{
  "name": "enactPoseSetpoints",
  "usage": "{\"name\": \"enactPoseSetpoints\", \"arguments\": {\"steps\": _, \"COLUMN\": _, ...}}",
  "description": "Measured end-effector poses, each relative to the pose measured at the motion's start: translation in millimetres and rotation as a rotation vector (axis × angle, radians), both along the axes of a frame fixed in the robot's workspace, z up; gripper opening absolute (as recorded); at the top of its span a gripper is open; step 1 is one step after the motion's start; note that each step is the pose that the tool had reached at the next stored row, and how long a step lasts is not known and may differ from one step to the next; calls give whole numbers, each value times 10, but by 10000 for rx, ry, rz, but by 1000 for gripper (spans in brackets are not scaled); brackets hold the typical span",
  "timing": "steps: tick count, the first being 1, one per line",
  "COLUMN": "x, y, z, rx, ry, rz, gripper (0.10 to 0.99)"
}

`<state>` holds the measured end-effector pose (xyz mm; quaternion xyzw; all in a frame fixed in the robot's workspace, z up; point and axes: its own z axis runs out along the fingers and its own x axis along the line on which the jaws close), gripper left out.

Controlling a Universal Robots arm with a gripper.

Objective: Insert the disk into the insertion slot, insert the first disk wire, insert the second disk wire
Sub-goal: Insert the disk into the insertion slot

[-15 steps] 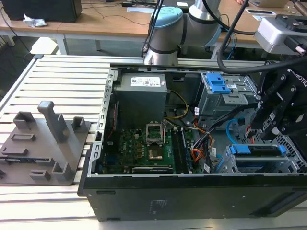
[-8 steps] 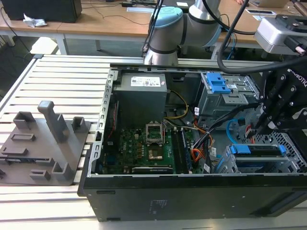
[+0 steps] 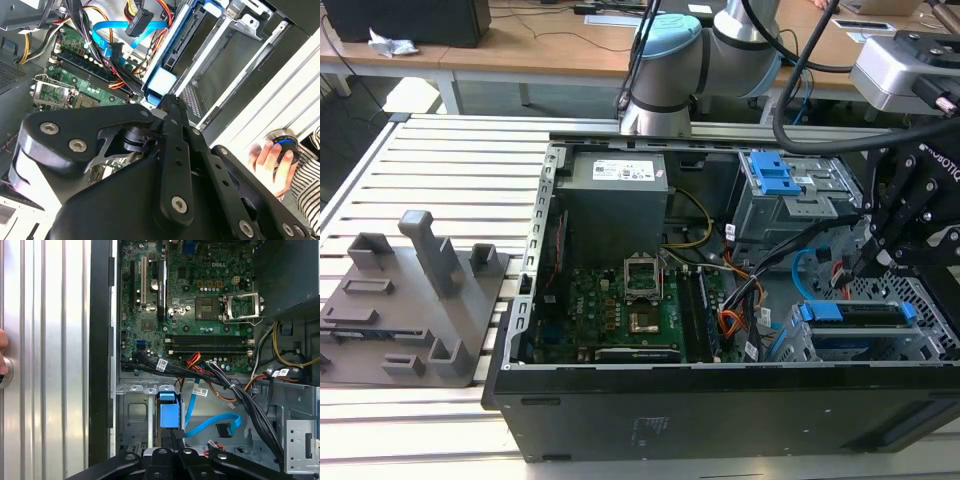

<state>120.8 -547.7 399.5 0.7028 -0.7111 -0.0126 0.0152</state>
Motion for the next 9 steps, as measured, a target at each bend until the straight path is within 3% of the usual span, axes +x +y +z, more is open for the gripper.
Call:
{"name": "enactPoseSetpoints", "arguments": {"steps": 5, "x": 7, "y": 1, "z": -2, "rx": 2, "ry": 0, "rz": 0, "gripper": 106}}
{"name": "enactPoseSetpoints", "arguments": {"steps": 7, "x": 95, "y": 8, "z": -1, "rx": -1, "ry": 4, "rz": -1, "gripper": 106}}
{"name": "enactPoseSetpoints", "arguments": {"steps": 9, "x": 110, "y": 9, "z": -8, "rx": 1, "ry": 5, "rz": 0, "gripper": 106}}
